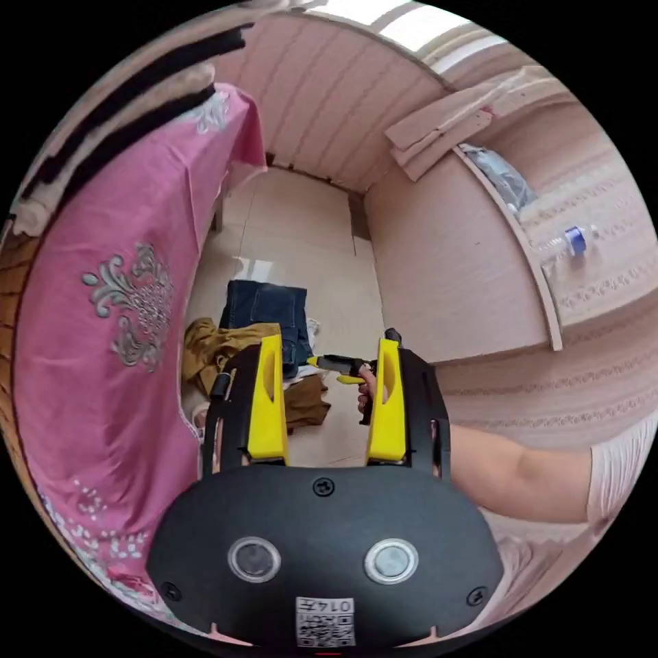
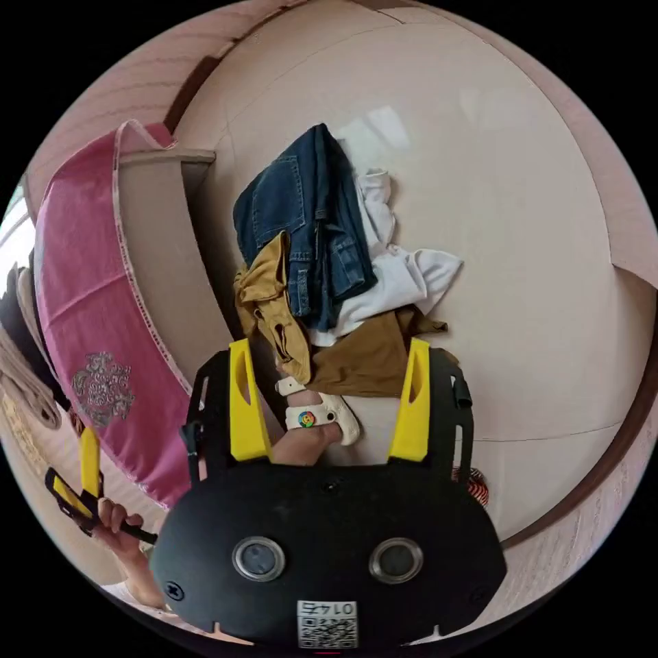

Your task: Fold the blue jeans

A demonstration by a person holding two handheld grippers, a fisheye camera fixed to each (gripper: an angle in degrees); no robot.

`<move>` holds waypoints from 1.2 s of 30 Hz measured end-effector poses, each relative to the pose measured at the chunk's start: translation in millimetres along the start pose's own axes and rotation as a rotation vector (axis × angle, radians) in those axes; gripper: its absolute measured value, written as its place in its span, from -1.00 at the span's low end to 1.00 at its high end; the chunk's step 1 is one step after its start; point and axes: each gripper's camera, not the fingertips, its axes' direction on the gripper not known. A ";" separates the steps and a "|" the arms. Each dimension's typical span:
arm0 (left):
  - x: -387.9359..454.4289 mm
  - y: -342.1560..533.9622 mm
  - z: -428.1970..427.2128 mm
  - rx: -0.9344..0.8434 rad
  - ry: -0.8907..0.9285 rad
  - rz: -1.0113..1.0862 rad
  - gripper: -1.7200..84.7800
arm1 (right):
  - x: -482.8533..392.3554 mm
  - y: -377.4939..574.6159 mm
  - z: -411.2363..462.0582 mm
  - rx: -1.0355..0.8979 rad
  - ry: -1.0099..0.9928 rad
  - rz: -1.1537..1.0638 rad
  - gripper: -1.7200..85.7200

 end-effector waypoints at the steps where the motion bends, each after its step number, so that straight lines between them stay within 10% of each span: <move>1: -21.5 -11.6 34.1 -0.074 -0.008 -0.058 -0.51 | 0.6 -8.5 3.0 -0.011 -0.014 0.029 -0.26; 10: -125.4 -18.6 178.4 -0.432 -0.181 -0.087 -0.48 | -34.6 -89.6 56.5 -0.095 -0.187 0.187 -0.04; 18: -184.0 -26.9 260.3 -0.566 -0.258 0.069 -0.44 | -115.2 -141.9 96.8 -0.243 0.172 0.050 -0.21; 36: -263.6 3.8 311.8 -0.478 -0.294 0.256 -0.52 | -197.1 -200.2 111.0 -0.514 0.455 0.042 -0.14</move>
